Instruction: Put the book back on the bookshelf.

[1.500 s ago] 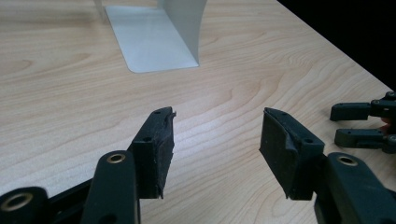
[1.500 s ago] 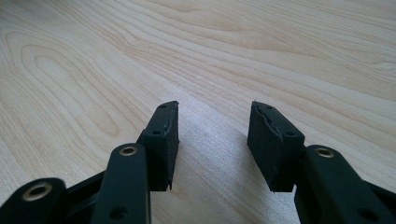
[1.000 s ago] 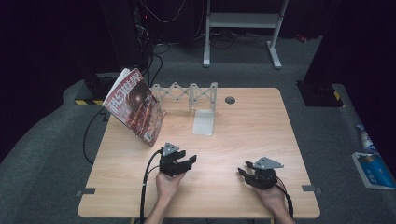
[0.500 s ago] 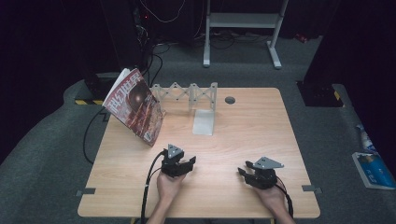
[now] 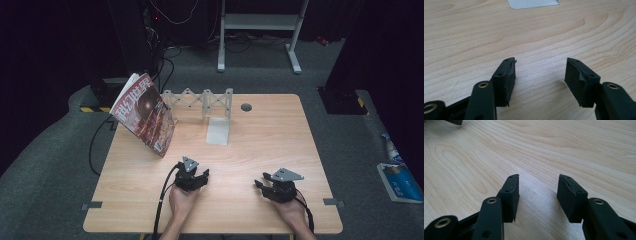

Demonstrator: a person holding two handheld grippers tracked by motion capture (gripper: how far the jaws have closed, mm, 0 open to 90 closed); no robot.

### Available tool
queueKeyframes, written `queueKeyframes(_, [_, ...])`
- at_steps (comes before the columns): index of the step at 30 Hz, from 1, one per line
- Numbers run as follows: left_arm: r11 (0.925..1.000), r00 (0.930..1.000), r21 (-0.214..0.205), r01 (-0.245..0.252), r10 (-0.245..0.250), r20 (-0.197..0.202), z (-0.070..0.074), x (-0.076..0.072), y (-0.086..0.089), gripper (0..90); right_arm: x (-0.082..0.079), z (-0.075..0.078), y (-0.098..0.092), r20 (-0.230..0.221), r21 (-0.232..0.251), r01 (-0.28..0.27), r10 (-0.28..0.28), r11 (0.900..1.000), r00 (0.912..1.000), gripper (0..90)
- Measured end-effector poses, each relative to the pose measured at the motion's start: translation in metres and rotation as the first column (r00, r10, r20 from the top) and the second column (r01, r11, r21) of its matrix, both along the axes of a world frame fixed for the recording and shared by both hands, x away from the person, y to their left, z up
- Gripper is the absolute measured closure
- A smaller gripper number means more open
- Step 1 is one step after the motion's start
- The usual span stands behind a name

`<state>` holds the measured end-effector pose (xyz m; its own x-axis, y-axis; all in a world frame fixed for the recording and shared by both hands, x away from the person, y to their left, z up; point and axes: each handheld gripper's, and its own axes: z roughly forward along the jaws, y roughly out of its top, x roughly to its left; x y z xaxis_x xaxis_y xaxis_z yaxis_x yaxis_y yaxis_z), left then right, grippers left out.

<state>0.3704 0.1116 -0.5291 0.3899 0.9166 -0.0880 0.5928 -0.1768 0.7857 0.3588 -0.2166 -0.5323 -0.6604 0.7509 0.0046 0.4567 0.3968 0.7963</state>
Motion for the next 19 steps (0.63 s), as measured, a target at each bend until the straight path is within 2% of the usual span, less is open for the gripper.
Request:
queueKeyframes(2, [0.9999,0.9998,0.014,0.001,-0.001,0.02,-0.0018,-0.0017,-0.0021,40.9,-0.0001,0.0001,0.0,-0.002,0.001,0.001,-0.001,1.0,1.0,52.1])
queueKeyframes(4, [0.998,0.9989,0.064,0.004,-0.007,0.046,-0.0037,-0.0048,-0.0071,39.4,-0.0002,0.0,0.0002,0.0,-0.001,0.0,0.0,1.0,1.0,51.9])
queueKeyframes(6, [0.9968,0.9983,0.078,0.016,-0.021,0.054,-0.0044,-0.006,-0.0098,37.9,-0.0003,-0.0001,0.0006,0.002,-0.003,-0.001,0.001,1.0,1.0,51.6])
queueKeyframes(19, [0.9975,0.9983,0.067,0.021,-0.024,0.054,-0.0047,-0.007,-0.0094,35.9,-0.0008,-0.0006,0.0016,0.015,-0.017,-0.004,0.004,0.9998,0.9999,49.9])
